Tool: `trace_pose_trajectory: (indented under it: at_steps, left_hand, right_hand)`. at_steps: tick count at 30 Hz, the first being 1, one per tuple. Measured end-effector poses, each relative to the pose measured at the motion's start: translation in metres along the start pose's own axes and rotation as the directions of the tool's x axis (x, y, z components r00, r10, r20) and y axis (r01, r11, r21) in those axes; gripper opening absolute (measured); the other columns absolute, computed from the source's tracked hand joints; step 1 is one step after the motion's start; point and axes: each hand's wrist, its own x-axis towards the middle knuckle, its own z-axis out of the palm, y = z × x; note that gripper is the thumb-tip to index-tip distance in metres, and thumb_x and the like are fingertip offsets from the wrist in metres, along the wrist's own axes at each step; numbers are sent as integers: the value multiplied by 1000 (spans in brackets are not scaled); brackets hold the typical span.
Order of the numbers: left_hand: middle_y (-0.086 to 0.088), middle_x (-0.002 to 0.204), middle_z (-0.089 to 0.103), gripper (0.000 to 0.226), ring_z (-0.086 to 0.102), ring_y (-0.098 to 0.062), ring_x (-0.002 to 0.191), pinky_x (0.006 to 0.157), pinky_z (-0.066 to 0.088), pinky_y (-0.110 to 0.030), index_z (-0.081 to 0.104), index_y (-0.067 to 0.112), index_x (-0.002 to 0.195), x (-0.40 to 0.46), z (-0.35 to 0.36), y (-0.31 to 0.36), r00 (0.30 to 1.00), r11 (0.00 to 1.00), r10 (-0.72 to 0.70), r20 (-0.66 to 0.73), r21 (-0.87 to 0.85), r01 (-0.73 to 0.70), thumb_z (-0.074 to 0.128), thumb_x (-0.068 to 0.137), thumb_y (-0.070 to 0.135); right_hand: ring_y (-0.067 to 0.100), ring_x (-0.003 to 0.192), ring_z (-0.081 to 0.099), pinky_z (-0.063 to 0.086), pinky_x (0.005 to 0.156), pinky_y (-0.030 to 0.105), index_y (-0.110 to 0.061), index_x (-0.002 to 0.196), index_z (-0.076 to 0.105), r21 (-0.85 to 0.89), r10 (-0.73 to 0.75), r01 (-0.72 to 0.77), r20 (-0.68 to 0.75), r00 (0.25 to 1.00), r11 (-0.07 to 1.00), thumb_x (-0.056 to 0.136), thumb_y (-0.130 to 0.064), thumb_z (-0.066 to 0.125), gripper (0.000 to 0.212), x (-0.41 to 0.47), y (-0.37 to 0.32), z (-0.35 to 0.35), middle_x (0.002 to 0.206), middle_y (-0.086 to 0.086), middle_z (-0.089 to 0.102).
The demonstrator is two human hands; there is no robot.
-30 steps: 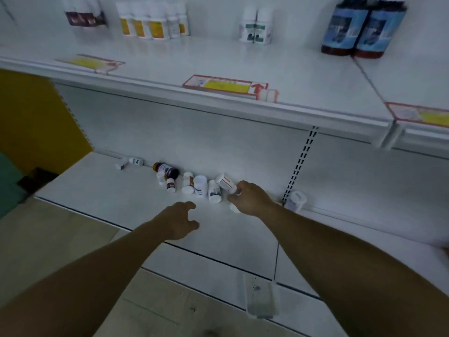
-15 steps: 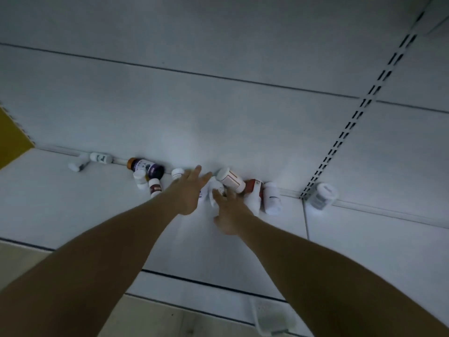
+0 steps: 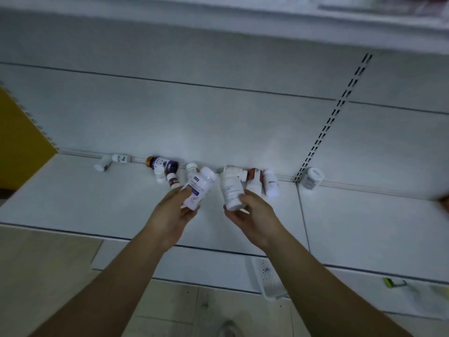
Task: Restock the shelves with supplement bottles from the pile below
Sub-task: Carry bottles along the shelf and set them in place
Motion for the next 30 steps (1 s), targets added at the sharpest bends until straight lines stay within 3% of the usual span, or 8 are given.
trace_pose_trajectory:
  at_steps: [4,9,13,16,19,21,24,30]
  left_hand:
    - [-13,107,66,43,63,-25,95,82,57,-36,57,4,112,-82,-2,25,975,971,10,221,-237,43,70,73,16]
    - [-12,102,68,36,66,-27,88,74,58,-37,54,11,109,-166,1,66,929,977,140,342,-202,-73,57,73,9]
    - [-13,119,62,49,67,-30,90,70,57,-37,46,25,133,-218,2,90,889,975,208,408,-163,-154,45,85,11]
    - [-14,126,59,50,65,-29,93,73,56,-39,45,23,139,-248,8,105,873,974,214,439,-161,-158,42,90,28]
    - [-11,126,60,43,60,-31,102,78,56,-41,46,23,138,-275,24,122,860,962,269,433,-159,-221,30,99,29]
    - [-9,119,64,44,60,-30,99,76,56,-39,47,23,137,-292,37,133,835,951,309,456,-176,-256,27,98,28]
    - [-3,114,69,46,62,-29,101,74,56,-39,48,26,134,-314,57,146,789,934,358,498,-186,-306,25,94,30]
    - [-1,109,71,44,60,-29,102,77,52,-41,57,32,117,-343,111,148,717,895,441,540,-206,-395,37,78,39]
  right_hand:
    - [25,97,61,53,87,35,-4,115,57,11,-47,46,252,967,999,68,4,54,48,-77,-3,33,107,15,64]
    - [25,91,58,51,80,36,-14,116,47,-127,-238,274,242,941,953,55,7,56,65,-157,-4,69,102,12,59]
    - [16,85,56,52,74,32,-36,114,47,-334,-453,517,252,855,789,56,-1,68,71,-218,-16,95,96,-1,58]
    - [4,78,59,52,69,25,-41,111,49,-375,-552,613,268,790,695,67,-15,71,55,-257,-33,111,87,-16,62]
    - [18,78,57,47,65,30,-30,103,55,-296,-605,653,245,758,697,96,-33,48,11,-288,-53,129,91,2,61]
    - [17,71,57,47,60,26,-22,99,58,-265,-647,692,247,722,671,101,-32,36,24,-302,-66,140,82,3,62]
    - [2,75,62,49,74,24,-29,94,61,-192,-687,746,296,664,638,103,-23,31,32,-316,-90,148,79,-12,68]
    - [11,83,60,48,76,34,-32,97,59,-188,-715,798,360,599,573,103,-26,30,31,-346,-135,131,89,-4,65]
